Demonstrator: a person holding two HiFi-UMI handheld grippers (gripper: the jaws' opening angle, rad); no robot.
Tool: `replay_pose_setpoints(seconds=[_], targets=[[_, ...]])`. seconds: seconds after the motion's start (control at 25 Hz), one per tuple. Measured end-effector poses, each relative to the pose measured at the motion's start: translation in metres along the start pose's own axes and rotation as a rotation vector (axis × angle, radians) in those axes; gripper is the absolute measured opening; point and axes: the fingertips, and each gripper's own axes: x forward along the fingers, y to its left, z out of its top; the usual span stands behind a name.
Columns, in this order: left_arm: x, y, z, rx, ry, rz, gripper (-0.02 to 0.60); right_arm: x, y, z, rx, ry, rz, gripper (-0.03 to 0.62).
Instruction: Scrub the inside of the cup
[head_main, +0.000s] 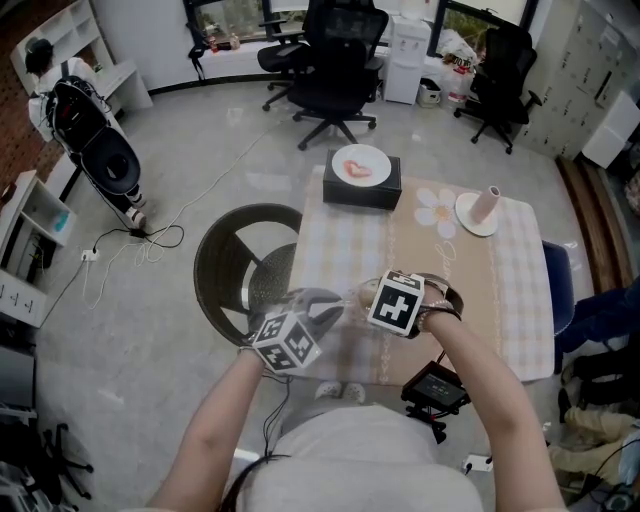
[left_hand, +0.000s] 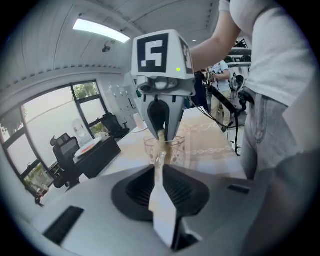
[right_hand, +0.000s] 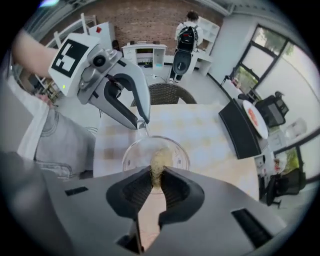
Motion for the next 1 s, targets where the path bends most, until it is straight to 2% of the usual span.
replay_pose_setpoints(seconds=[0.24,0.36,0.48,0.6,0.76,0.88,1.0], targets=[[0.0,-0.003,-0.007,0.001,0.01,0.0,0.054,0.006,0.012,-0.008,0.315,-0.005,0.282,0.052],[0.0,-0.002,-0.009,0.013,0.013,0.004,0.054,0.005,0.017,-0.006,0.413,-0.033,0.389,0.051],[0.0,-0.002,-0.009,0.028,0.021,0.007,0.054,0.002,0.024,-0.001,0.468,-0.07,0.469,0.051],[0.0,-0.004,-0.012,0.029,0.031,0.006,0.054,-0.001,0.026,0.005,0.532,-0.151,0.528,0.051],[0.001,-0.004,-0.017,0.0,0.031,0.009,0.054,-0.008,0.023,0.017,0.624,-0.326,0.584,0.051],[0.001,-0.003,-0.018,-0.023,0.027,0.015,0.054,-0.013,0.018,0.02,0.686,-0.418,0.609,0.051],[0.002,-0.003,-0.022,-0.033,0.036,0.014,0.054,-0.015,0.013,0.018,0.734,-0.467,0.605,0.051]])
